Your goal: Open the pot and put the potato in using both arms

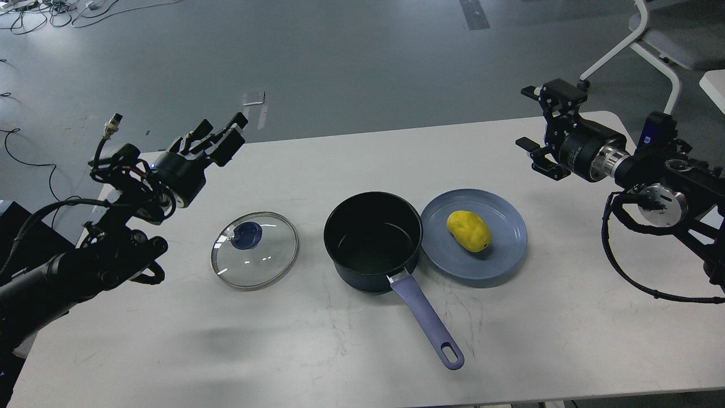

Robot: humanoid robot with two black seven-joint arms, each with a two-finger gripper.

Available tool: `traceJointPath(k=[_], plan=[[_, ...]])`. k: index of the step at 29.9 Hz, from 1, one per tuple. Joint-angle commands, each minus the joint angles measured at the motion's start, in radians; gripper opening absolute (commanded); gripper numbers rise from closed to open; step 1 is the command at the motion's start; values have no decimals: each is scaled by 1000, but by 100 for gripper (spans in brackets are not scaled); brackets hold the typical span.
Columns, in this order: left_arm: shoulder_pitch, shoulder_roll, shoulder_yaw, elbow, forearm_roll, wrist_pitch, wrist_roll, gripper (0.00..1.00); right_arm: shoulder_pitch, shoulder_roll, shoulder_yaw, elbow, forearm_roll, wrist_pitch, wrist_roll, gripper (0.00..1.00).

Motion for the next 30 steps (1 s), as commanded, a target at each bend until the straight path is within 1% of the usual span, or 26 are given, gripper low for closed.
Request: traceJointPath(k=[1,2,3,5,6,7,8,9,11,13,14,15,18,20,24,25,26,27,28,30], plan=[[-79,-17,-13,-4,-391,-145,0,98,70,-79,-154,70,-275,-2,73,100],[-88,-19,-18,-4,-456,-164,0,98,81,-92,-180,75,-320,-2,81,100],[-103,-23,-35,-4,-575,-200,14,98,104,-113,-226,82,-408,-5,94,100],[-111,-26,-67,-4,-671,-240,92,98,121,-127,-260,89,-488,-8,117,100],[-111,-29,-114,-4,-737,-285,166,98,129,-135,-286,93,-565,-17,140,99],[-107,-33,-172,-6,-774,-337,227,98,130,-135,-306,96,-637,-40,156,99],[-102,-33,-202,-7,-783,-365,252,98,130,-135,-317,96,-673,-54,160,99],[-90,-34,-248,-9,-787,-423,287,98,130,-130,-338,96,-737,-84,166,99],[-70,-36,-285,-18,-794,-478,309,98,129,-126,-363,95,-782,-109,171,99],[-31,-36,-337,-74,-797,-552,340,98,129,-118,-419,89,-826,-134,179,98],[-22,-36,-343,-88,-797,-563,349,98,130,-112,-435,85,-829,-135,179,97],[-8,-36,-354,-113,-799,-576,367,98,133,-94,-464,78,-829,-137,179,96],[16,-37,-371,-136,-799,-575,381,98,156,-51,-504,46,-840,-140,179,96],[22,-40,-372,-136,-799,-572,380,98,170,-17,-521,27,-845,-140,179,96],[45,-25,-372,-136,-796,-578,370,98,169,18,-526,-14,-845,-155,179,92],[47,-22,-372,-136,-794,-580,369,98,166,26,-530,-23,-845,-160,179,89],[51,-19,-371,-134,-791,-580,367,98,166,46,-544,-42,-845,-161,177,77],[53,-10,-371,-133,-787,-578,364,98,170,64,-576,-59,-846,-163,177,73],[53,-5,-371,-133,-785,-577,361,98,173,72,-590,-65,-846,-163,177,73],[67,10,-371,-133,-785,-578,334,98,183,91,-621,-86,-846,-163,177,73]])
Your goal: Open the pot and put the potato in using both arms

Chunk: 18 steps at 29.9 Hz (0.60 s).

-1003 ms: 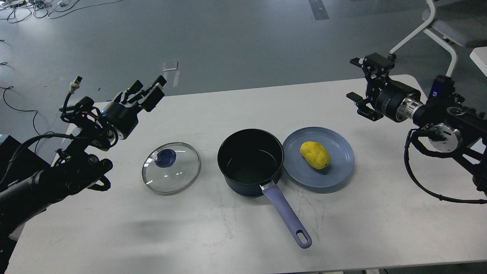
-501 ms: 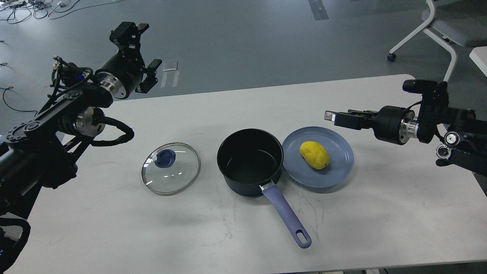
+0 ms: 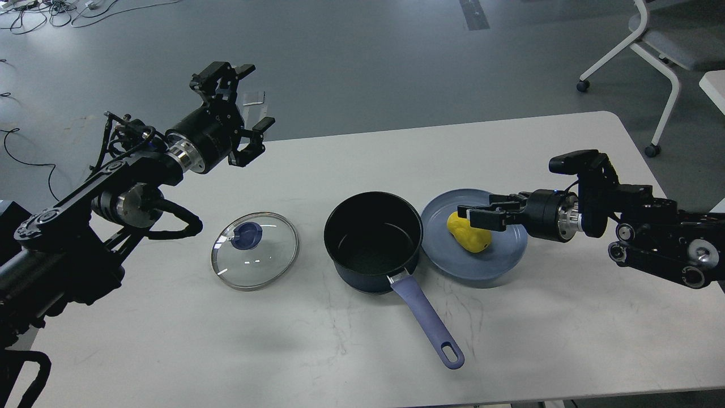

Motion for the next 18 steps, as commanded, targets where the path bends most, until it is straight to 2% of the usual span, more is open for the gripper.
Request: traceJointPath(k=[1,6,9,10,11,13,18], plan=[[14,19,1,1,3,1,-27,98,12,28,-44,-29,0,-1,0,73],[22,35,3,1,4,-1,-44,98,20,44,-71,-55,-17,-1,0,71],[25,39,1,1,4,-1,-50,98,32,66,-82,-63,-19,-1,0,54],[26,39,3,1,6,-1,-55,98,42,69,-96,-68,-20,-1,0,40],[27,41,3,1,6,0,-60,98,58,75,-114,-80,-20,-1,0,31],[27,41,4,3,6,1,-66,98,79,81,-135,-91,-20,-1,0,22],[28,41,10,6,6,1,-75,98,134,80,-126,-88,-14,-21,1,18]])
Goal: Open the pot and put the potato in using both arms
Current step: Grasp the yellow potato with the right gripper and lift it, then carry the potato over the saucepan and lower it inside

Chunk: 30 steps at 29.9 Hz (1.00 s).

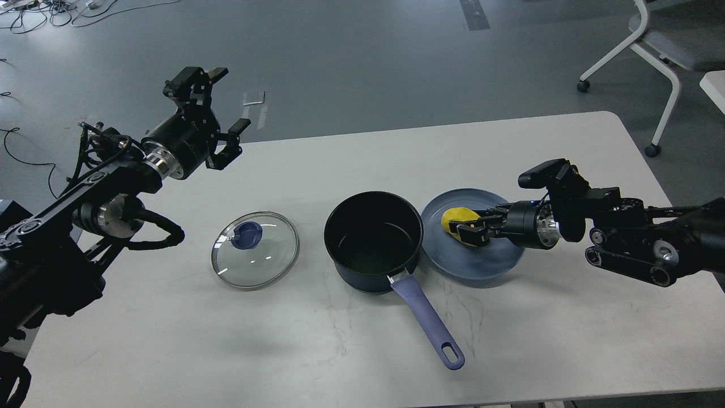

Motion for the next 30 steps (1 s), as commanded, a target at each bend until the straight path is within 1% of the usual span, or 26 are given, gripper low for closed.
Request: traceJointPath(k=[1,3,4,5,6,7,11,12,14,15,17,18,19,20,25,30], plan=[[2,0,3,1,0,0,-4,98,74,-4,6,3,9,-38,3,17],[0,0,3,1,0,0,-4,98,102,-1,6,3,6,-78,20,17],[0,0,3,1,0,0,-3,98,127,7,6,3,6,-125,47,17],[0,0,1,1,0,0,-3,98,139,15,6,3,6,-144,61,18],[0,0,0,1,0,0,-3,98,160,45,4,3,6,-169,83,17],[0,0,-5,1,-2,0,-1,98,177,85,1,2,8,-175,90,17],[0,0,-7,1,-2,0,3,98,199,151,-14,-1,21,-163,109,18],[0,0,-7,0,-2,0,5,98,204,177,-35,-4,21,-143,127,18],[2,0,-7,1,-2,0,3,98,205,220,-72,-15,23,-111,135,21],[5,2,-7,1,-2,0,2,98,205,228,-95,-23,23,-94,135,31],[9,2,-7,0,-2,0,2,98,204,229,-111,-30,23,-83,132,47],[12,5,-7,0,-2,0,0,98,199,226,-117,-30,24,-77,134,68],[12,6,-7,0,-2,0,0,98,196,225,-118,-27,24,-75,134,81],[13,6,-7,0,-2,0,0,98,191,220,-119,-23,27,-75,134,99],[14,6,-7,0,-3,-1,3,98,191,205,-100,-21,122,-75,130,100],[14,-3,-31,0,-18,0,8,98,191,168,25,-1,377,-71,117,100]])
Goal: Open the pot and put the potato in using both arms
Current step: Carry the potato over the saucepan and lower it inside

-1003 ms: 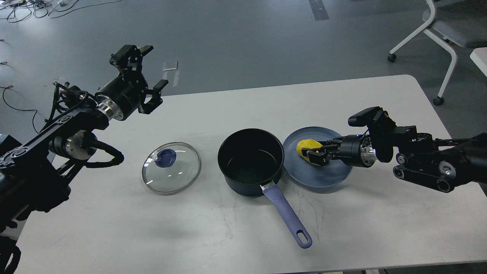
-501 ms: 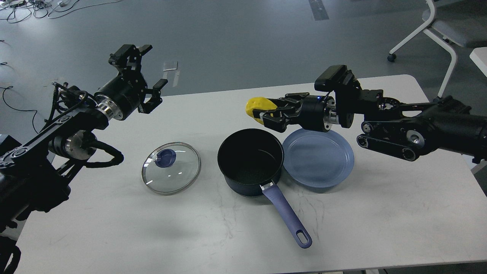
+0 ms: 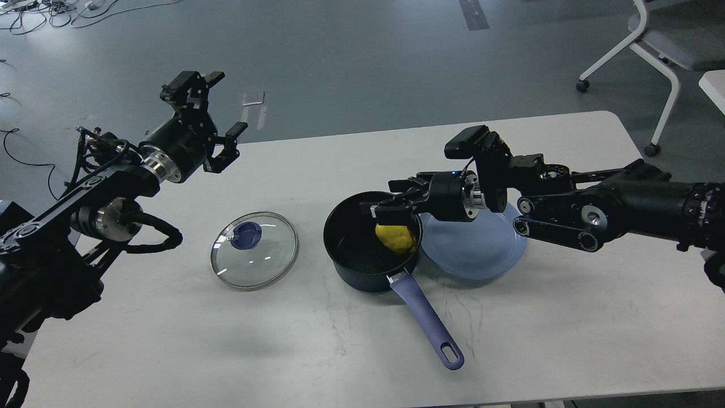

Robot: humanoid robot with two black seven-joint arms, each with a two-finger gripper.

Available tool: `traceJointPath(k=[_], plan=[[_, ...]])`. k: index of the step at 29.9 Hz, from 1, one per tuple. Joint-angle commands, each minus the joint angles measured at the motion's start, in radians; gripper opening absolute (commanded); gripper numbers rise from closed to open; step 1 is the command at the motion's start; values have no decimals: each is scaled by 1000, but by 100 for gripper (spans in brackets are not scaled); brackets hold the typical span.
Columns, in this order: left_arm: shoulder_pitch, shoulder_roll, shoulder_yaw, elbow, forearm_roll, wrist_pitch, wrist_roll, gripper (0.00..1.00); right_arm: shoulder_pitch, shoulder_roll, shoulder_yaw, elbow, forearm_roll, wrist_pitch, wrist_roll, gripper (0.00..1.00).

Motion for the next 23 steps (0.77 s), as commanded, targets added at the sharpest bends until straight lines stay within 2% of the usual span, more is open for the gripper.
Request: traceJointPath(k=[1,4,5,7,8,12,17,23], plan=[[2,-10,-22,1,-5,4,1,98,-5,-26,93,26,190,6,-13,100],[20,-16,-42,0,-30,2,3,98,-45,-50,259,44,585,90,-30,100],[34,-17,-46,0,-48,2,3,98,-75,-52,326,38,764,159,-46,100],[44,-19,-52,0,-59,2,3,98,-105,-58,388,37,914,210,-79,100],[52,-28,-60,0,-62,4,1,98,-135,-72,437,35,1024,245,-115,100],[103,-48,-120,-7,-62,5,17,98,-241,-81,589,18,1140,258,-175,100],[162,-70,-166,-8,-62,4,64,98,-323,-84,718,17,1236,265,-254,100],[199,-91,-177,-14,-62,2,63,98,-318,-81,726,20,1232,268,-249,100]])
